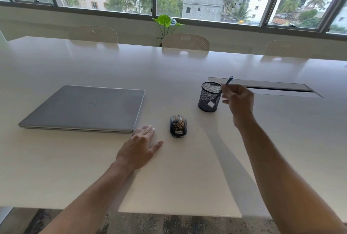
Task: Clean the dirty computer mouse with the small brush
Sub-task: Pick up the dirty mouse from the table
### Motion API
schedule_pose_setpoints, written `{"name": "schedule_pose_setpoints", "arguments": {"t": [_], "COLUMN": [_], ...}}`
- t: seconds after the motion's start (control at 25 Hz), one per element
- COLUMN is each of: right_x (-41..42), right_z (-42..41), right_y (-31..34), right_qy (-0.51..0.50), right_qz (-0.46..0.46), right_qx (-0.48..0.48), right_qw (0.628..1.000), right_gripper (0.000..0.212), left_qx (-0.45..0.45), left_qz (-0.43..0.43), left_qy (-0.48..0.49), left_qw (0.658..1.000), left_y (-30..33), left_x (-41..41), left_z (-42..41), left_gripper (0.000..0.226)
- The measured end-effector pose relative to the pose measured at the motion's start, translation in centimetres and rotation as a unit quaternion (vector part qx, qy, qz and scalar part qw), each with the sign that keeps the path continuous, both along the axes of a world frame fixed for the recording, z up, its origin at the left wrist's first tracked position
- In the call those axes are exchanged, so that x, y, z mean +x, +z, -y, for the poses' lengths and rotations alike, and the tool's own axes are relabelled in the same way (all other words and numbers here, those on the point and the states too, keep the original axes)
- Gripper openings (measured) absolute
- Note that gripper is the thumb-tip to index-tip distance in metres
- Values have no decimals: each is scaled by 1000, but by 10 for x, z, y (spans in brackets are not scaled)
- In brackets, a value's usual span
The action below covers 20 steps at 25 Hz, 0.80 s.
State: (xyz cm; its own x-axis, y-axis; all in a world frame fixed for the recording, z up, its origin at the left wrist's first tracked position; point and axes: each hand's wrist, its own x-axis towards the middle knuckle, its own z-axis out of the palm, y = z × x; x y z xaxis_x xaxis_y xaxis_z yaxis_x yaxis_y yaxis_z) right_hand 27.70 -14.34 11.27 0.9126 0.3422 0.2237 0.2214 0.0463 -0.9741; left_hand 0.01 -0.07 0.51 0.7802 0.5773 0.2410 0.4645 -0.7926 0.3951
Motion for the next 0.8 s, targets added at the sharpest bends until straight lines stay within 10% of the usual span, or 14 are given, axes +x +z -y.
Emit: {"name": "schedule_pose_setpoints", "arguments": {"t": [0.8], "right_x": [-69], "right_z": [73], "right_y": [-55], "right_qy": [2], "right_qz": [-90], "right_qx": [53], "right_qw": [995], "right_gripper": [12], "left_qx": [-61], "left_qz": [46], "left_qy": [195], "left_qw": [978], "left_y": [25], "left_x": [101], "left_z": [52], "left_gripper": [104]}}
